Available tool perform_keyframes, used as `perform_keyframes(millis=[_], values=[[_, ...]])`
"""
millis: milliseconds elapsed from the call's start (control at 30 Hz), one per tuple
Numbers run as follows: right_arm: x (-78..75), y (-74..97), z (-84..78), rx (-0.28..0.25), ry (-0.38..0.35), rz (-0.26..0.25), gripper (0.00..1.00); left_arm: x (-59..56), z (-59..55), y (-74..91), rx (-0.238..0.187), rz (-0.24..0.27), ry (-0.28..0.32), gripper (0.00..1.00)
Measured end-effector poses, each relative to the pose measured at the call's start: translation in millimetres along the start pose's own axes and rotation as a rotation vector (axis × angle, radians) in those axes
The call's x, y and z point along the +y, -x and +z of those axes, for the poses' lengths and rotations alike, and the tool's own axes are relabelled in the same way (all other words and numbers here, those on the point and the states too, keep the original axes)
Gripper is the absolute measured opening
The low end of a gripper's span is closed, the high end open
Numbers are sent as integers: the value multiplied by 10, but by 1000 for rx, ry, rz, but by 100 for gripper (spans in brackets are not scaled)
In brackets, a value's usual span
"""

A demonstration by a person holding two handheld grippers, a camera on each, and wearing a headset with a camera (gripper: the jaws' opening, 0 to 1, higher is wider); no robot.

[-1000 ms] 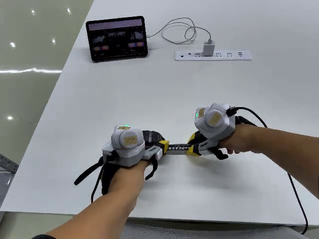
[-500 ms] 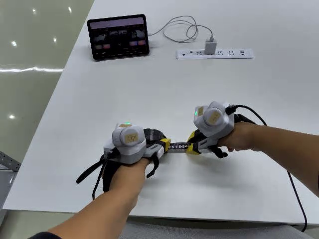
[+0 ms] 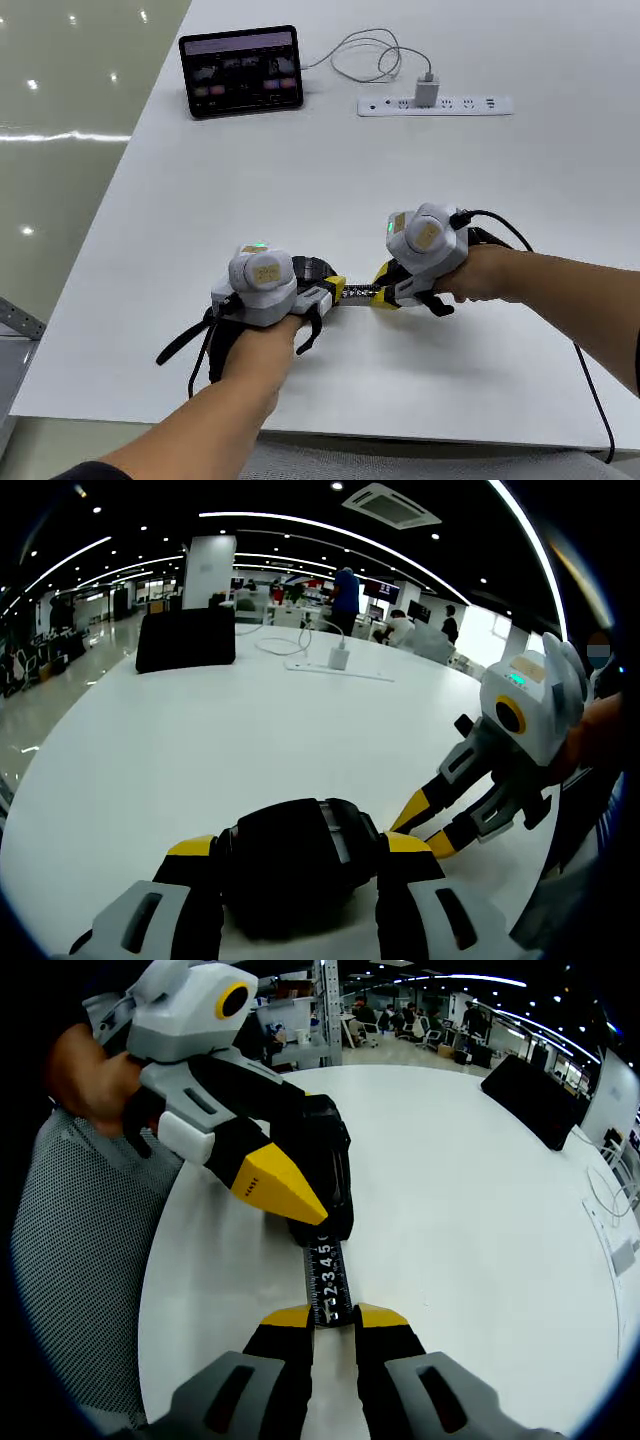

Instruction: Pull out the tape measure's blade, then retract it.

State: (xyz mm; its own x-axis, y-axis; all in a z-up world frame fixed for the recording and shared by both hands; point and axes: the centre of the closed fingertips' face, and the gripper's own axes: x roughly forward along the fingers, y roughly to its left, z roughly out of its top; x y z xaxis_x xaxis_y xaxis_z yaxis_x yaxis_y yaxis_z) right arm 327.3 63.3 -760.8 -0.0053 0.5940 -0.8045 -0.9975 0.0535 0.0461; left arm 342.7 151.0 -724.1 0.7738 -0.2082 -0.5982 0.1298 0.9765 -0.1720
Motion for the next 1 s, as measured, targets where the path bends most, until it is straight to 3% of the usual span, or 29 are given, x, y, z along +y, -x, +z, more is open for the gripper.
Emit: perform_keyframes(millis=[1000], values=[[43,-130,215,-39,20,8,11,-3,14,5,2,-19,22,58]])
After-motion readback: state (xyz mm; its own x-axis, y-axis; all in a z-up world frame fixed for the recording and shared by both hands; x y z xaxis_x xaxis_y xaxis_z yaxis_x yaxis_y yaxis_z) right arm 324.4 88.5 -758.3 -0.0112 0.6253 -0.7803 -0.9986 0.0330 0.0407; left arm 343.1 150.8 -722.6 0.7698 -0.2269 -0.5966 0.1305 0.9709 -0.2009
